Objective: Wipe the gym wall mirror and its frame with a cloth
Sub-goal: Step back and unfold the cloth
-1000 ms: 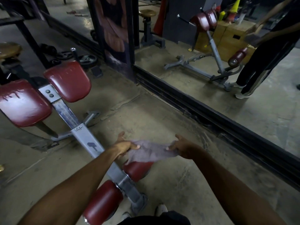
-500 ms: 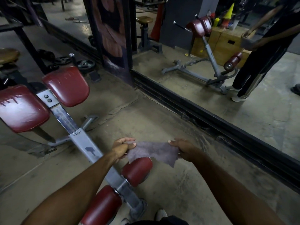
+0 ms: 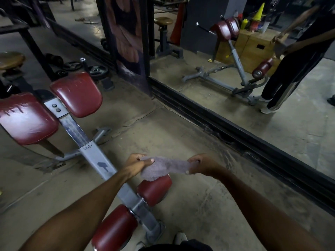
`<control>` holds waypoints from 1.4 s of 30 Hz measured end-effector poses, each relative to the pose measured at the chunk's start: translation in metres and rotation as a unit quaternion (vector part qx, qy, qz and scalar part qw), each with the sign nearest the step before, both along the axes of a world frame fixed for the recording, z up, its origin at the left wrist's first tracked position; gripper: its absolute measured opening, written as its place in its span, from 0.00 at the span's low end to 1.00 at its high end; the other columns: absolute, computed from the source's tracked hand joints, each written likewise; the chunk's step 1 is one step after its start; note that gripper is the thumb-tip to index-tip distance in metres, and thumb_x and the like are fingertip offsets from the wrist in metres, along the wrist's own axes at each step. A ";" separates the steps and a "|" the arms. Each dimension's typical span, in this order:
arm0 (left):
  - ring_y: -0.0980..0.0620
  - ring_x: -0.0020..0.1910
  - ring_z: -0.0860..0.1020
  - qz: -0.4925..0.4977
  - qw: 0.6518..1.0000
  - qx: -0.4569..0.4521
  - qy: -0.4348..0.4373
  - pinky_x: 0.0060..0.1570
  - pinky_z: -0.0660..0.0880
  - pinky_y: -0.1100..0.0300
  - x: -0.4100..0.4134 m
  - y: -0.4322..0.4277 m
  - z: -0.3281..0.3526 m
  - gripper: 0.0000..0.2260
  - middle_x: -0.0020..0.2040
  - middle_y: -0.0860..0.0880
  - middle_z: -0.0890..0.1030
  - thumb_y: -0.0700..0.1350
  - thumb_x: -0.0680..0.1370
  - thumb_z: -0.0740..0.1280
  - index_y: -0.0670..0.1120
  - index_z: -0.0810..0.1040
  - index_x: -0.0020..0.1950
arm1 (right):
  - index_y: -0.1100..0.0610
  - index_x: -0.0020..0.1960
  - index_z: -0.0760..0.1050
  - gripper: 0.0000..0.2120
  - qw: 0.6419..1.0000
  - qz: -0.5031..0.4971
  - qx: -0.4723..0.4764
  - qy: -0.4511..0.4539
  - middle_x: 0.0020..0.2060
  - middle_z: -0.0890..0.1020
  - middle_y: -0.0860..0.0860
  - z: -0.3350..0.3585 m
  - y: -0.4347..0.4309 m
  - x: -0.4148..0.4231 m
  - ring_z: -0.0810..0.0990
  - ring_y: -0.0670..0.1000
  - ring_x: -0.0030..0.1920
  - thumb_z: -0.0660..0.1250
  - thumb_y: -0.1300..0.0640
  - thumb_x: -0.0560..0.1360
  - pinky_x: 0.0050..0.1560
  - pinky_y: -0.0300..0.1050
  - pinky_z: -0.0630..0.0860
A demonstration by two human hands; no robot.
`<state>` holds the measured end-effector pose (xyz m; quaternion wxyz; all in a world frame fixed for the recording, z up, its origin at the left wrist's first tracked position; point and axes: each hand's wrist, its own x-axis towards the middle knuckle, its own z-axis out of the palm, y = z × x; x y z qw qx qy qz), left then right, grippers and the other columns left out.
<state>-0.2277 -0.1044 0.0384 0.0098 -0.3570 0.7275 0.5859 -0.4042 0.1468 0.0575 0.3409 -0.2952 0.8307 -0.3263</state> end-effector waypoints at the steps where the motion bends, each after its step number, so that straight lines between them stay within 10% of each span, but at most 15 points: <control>1: 0.44 0.47 0.84 0.013 0.998 0.053 0.012 0.43 0.79 0.60 0.002 -0.002 0.002 0.09 0.46 0.43 0.87 0.42 0.76 0.76 0.36 0.84 0.48 | 0.61 0.42 0.83 0.07 1.000 0.003 0.002 -0.002 0.34 0.83 0.47 -0.001 0.003 0.000 0.81 0.41 0.33 0.80 0.62 0.69 0.36 0.37 0.79; 7: 0.47 0.44 0.84 0.080 0.992 0.093 -0.002 0.41 0.81 0.58 0.000 0.001 0.000 0.14 0.48 0.42 0.87 0.45 0.76 0.76 0.35 0.84 0.53 | 0.59 0.54 0.83 0.08 0.985 -0.117 0.030 -0.121 0.46 0.87 0.52 -0.006 -0.017 0.002 0.86 0.50 0.47 0.68 0.56 0.81 0.46 0.38 0.81; 11: 0.53 0.32 0.80 0.106 0.993 0.040 -0.040 0.31 0.79 0.60 -0.017 0.019 -0.002 0.11 0.37 0.45 0.85 0.45 0.77 0.75 0.38 0.81 0.46 | 0.57 0.49 0.79 0.09 0.963 -0.266 0.034 0.026 0.44 0.81 0.53 -0.018 -0.034 0.014 0.79 0.53 0.46 0.68 0.50 0.80 0.53 0.48 0.78; 14: 0.52 0.33 0.81 0.118 0.981 0.150 -0.015 0.30 0.79 0.61 -0.028 0.038 0.006 0.10 0.37 0.46 0.84 0.47 0.81 0.70 0.41 0.81 0.47 | 0.61 0.49 0.82 0.12 0.978 -0.130 -0.039 0.161 0.45 0.84 0.56 -0.027 -0.052 0.033 0.82 0.56 0.47 0.68 0.51 0.78 0.51 0.51 0.78; 17: 0.46 0.45 0.85 0.117 0.961 0.251 -0.003 0.42 0.84 0.50 -0.030 0.041 0.014 0.17 0.45 0.45 0.87 0.59 0.80 0.69 0.46 0.86 0.49 | 0.67 0.59 0.81 0.13 0.989 0.027 -0.142 0.020 0.55 0.84 0.56 -0.029 -0.061 0.045 0.84 0.51 0.52 0.73 0.67 0.76 0.56 0.49 0.81; 21: 0.50 0.34 0.83 0.082 0.978 0.188 -0.032 0.30 0.79 0.59 -0.024 0.039 0.010 0.10 0.36 0.45 0.85 0.49 0.78 0.74 0.42 0.83 0.44 | 0.73 0.62 0.77 0.13 0.977 0.040 -0.183 -0.097 0.56 0.82 0.60 -0.038 -0.055 0.044 0.85 0.41 0.48 0.65 0.75 0.77 0.53 0.39 0.80; 25: 0.51 0.36 0.82 0.107 0.960 0.256 -0.024 0.36 0.81 0.55 -0.021 0.033 0.000 0.04 0.41 0.44 0.83 0.39 0.80 0.68 0.44 0.81 0.47 | 0.66 0.60 0.76 0.11 0.962 -0.191 -0.168 -0.099 0.51 0.80 0.53 -0.031 -0.053 0.047 0.82 0.49 0.51 0.69 0.64 0.79 0.52 0.47 0.77; 29: 0.49 0.47 0.82 0.129 0.923 0.362 -0.015 0.53 0.79 0.52 -0.013 0.030 -0.005 0.05 0.47 0.47 0.84 0.43 0.80 0.66 0.47 0.81 0.54 | 0.60 0.65 0.78 0.21 0.947 -0.099 -0.147 -0.267 0.60 0.84 0.54 -0.030 -0.043 0.051 0.84 0.54 0.58 0.73 0.50 0.78 0.59 0.52 0.81; 36: 0.52 0.36 0.80 0.128 0.975 0.150 -0.098 0.35 0.76 0.60 0.013 0.030 -0.051 0.03 0.39 0.50 0.83 0.43 0.75 0.76 0.49 0.85 0.42 | 0.59 0.45 0.83 0.02 0.934 -0.265 -0.097 -0.221 0.37 0.85 0.49 -0.060 -0.052 0.068 0.85 0.50 0.41 0.75 0.61 0.76 0.35 0.35 0.77; 42: 0.50 0.45 0.81 0.112 0.980 0.068 -0.147 0.54 0.79 0.54 0.018 0.027 -0.132 0.10 0.42 0.50 0.84 0.40 0.74 0.77 0.52 0.80 0.38 | 0.56 0.52 0.80 0.03 0.926 -0.258 0.035 -0.273 0.43 0.83 0.50 -0.122 -0.067 0.077 0.85 0.53 0.49 0.72 0.58 0.79 0.41 0.41 0.78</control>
